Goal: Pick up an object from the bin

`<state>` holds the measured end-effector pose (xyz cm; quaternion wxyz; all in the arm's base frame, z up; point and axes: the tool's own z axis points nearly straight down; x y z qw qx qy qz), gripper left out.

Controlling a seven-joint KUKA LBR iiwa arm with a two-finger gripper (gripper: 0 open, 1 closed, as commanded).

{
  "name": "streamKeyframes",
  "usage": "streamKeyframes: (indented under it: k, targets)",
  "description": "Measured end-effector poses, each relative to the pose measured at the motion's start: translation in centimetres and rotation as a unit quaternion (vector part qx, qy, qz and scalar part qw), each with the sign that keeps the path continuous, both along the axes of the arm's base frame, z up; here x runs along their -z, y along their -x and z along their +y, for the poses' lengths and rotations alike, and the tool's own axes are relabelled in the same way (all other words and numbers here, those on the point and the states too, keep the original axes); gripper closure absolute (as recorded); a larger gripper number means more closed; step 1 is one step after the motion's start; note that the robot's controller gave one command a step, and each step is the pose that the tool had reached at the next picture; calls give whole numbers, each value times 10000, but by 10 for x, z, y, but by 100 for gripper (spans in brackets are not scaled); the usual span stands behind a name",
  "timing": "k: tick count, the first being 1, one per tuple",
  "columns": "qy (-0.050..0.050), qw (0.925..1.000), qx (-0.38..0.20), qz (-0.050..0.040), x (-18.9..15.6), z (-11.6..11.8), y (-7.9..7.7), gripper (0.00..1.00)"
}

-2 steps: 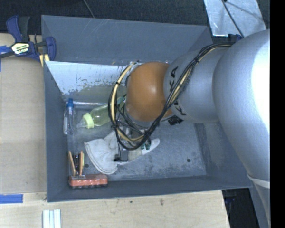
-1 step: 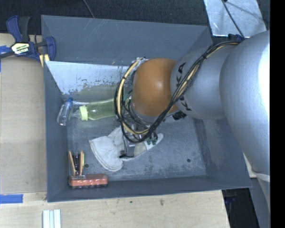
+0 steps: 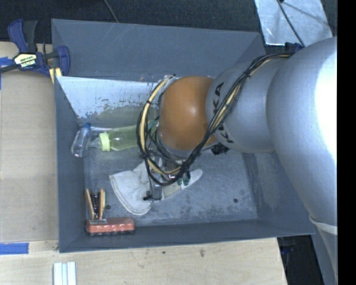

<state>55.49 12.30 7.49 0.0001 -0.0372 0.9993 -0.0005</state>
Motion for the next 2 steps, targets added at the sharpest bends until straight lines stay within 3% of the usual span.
streamKeyframes:
  k: [1,2]
  targets:
    - [-19,9999,-159,7,3,-11,-8,0]
    - [2,10000,0,-9,-1,-1,-1,100]
